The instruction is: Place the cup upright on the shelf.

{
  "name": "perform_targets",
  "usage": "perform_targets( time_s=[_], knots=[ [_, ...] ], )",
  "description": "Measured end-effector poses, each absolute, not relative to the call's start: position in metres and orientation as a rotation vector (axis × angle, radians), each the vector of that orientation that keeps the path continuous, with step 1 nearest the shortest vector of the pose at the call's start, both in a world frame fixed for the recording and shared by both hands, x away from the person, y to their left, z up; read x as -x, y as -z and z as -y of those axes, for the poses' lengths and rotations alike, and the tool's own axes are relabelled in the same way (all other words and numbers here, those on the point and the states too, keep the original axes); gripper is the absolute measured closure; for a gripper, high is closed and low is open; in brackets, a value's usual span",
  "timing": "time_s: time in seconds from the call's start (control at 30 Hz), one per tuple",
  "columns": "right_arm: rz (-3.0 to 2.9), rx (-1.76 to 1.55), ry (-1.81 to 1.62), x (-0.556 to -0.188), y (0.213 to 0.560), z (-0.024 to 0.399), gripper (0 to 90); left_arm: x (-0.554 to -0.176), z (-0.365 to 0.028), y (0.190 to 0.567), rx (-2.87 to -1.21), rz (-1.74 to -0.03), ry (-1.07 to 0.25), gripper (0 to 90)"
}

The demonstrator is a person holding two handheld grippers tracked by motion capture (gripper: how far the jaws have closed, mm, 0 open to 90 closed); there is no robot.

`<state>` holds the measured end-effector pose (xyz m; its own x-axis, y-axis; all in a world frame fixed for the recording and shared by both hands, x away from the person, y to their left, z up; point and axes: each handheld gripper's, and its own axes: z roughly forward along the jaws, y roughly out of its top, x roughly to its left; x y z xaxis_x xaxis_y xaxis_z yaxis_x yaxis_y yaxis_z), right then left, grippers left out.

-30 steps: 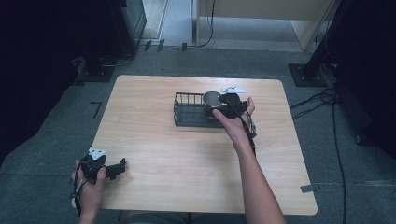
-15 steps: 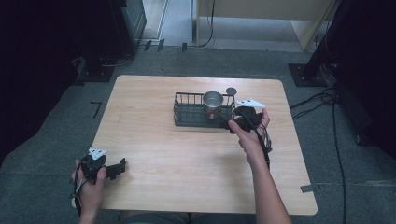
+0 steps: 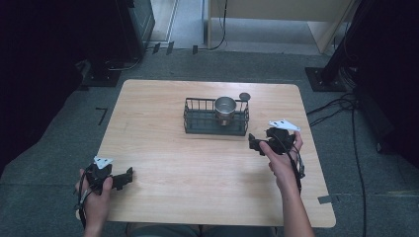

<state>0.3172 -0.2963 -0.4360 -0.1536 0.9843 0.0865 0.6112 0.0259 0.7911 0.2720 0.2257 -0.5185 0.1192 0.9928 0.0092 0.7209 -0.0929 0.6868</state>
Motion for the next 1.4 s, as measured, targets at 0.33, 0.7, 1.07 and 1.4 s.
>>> perform_targets(
  time_s=[0.33,0.7,1.07,1.4],
  knots=[
    [-1.781,-1.656,-0.961,-0.296,0.451,0.317,0.0,-0.272,-0.226,0.518,-1.875,-1.655,-0.668,0.0],
    [-1.757,-1.688,-0.940,-0.273,0.467,0.340,0.0,-0.272,-0.226,0.518,-1.876,-1.654,-0.668,0.0],
    [-1.727,-1.723,-0.914,-0.254,0.478,0.362,0.0,-0.272,-0.226,0.518,-1.876,-1.654,-0.668,0.0],
    [-1.696,-1.778,-0.873,-0.235,0.495,0.384,0.0,-0.272,-0.226,0.518,-1.875,-1.655,-0.668,0.0]
  ],
)
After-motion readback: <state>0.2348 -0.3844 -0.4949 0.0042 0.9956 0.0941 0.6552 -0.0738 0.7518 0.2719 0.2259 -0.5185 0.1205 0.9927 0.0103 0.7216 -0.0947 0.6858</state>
